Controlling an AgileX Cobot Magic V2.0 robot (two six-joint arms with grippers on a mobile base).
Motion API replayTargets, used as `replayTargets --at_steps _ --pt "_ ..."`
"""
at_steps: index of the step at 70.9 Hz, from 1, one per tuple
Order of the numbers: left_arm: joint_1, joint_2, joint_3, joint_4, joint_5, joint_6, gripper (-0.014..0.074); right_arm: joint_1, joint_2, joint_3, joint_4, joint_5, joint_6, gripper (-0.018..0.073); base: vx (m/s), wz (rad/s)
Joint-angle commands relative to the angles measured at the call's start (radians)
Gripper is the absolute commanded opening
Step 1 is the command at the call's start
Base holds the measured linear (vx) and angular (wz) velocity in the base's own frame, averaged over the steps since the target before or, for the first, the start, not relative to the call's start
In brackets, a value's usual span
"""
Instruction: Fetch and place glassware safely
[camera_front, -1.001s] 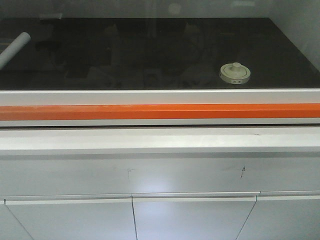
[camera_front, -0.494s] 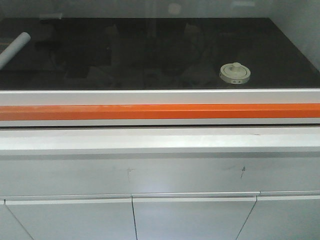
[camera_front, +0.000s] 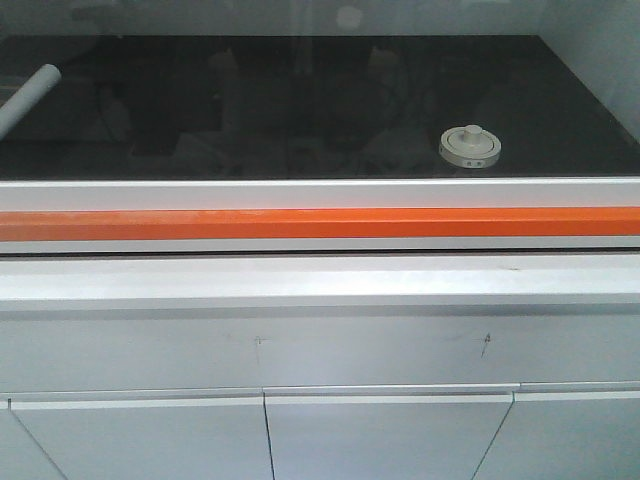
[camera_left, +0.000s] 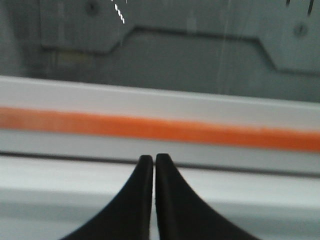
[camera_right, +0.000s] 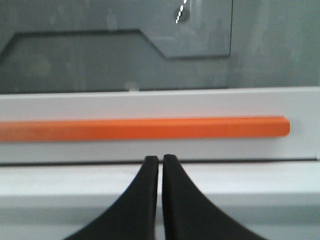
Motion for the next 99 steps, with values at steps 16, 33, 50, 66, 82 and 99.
replayTargets --at_steps 16,33,50,66,82,99 --pt "0.000 0.037 -0.255 -0.019 -0.184 -0.038 -0.0007 -0.004 0.016 -0.212 -0.004 -0.235 -0.011 -0.0003 0.00 0.00" --pt "0.000 0.305 -0.634 0.175 -0.151 -0.014 -0.0007 -0.004 0.234 -0.550 -0.004 -0.185 -0.011 -0.0003 0.00 0.00" --pt "0.000 0.582 -0.853 0.180 -0.033 -0.013 -0.0007 -0.004 0.531 -0.751 -0.004 -0.070 -0.010 -0.0003 0.00 0.00" --pt "0.000 0.780 -0.859 0.180 0.067 -0.014 -0.0007 -0.004 0.746 -0.760 -0.003 -0.007 -0.005 -0.0003 0.00 0.00" --pt "0.000 0.839 -0.669 0.177 -0.108 -0.022 -0.0007 -0.004 0.835 -0.662 -0.001 -0.102 -0.002 -0.0003 0.00 0.00" --pt "0.000 0.839 -0.368 0.179 -0.365 -0.098 -0.0007 -0.004 0.811 -0.370 0.000 -0.441 -0.001 -0.0003 0.00 0.00"
